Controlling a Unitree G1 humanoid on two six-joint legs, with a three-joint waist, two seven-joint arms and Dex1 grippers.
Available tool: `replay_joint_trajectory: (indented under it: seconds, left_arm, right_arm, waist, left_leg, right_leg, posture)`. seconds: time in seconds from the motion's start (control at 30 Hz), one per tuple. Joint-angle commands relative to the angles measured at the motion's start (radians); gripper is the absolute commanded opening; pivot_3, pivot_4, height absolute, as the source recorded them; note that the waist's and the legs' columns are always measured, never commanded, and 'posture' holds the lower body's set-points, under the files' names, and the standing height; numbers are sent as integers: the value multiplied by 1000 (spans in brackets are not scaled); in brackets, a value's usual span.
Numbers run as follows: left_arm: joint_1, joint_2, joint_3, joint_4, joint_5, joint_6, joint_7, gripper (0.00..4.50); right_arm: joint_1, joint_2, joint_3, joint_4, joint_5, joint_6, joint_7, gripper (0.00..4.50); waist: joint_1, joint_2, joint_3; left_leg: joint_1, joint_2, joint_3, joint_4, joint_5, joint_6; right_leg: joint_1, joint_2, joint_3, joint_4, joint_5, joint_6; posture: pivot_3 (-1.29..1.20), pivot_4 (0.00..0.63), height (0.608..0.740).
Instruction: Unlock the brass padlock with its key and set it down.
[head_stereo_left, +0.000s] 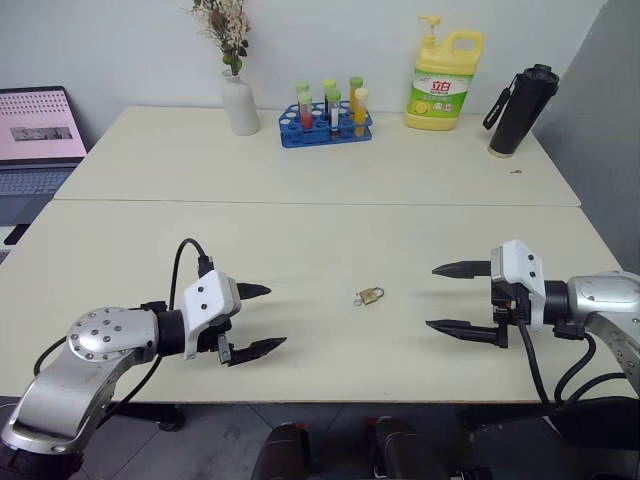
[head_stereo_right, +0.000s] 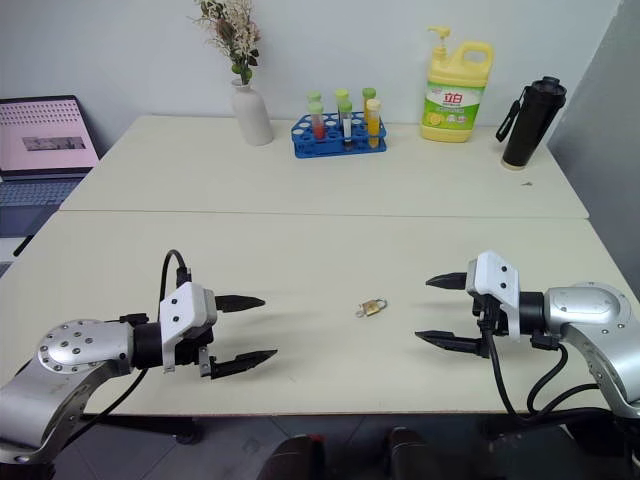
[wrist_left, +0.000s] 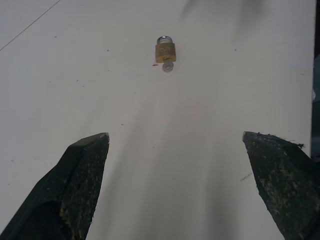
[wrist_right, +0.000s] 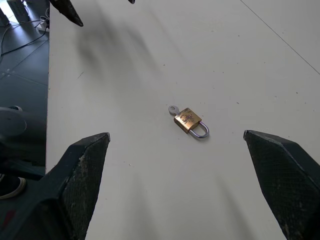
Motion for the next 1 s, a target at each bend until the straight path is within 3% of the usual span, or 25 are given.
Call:
replay_joint_trajectory:
  seconds: [0.03, 0.63, 1.0]
  left_arm:
    - [-26, -14, -10, -34, 0, -9, 14, 4483]
    - [-66, -17, -67, -87, -28, 16, -29, 4483]
    - [-90, -36, -124, -74, 31, -42, -26, 4483]
  right_arm:
    - [-15, 5, 13, -17, -4, -12, 12, 4500]
    - [-74, -2, 70, 125, -144, -175, 76, 4500]
    - [-349, 190, 352, 350, -332, -222, 123, 4500]
  waist:
    - [0, 0, 0]
    - [-1, 0, 0]
    - [-5, 0, 0]
  left_leg:
    - [0, 0, 0, 0, 0, 0]
    - [0, 0, 0, 0, 0, 0]
    - [1, 1, 0, 0, 0, 0]
  right_leg:
    - [0, 0, 0, 0, 0, 0]
    - [0, 1, 0, 1, 0, 0]
    - [0, 2, 0, 1, 0, 0]
  posture:
    - [0, 150, 740]
    - [0, 150, 740]
    - [0, 150, 740]
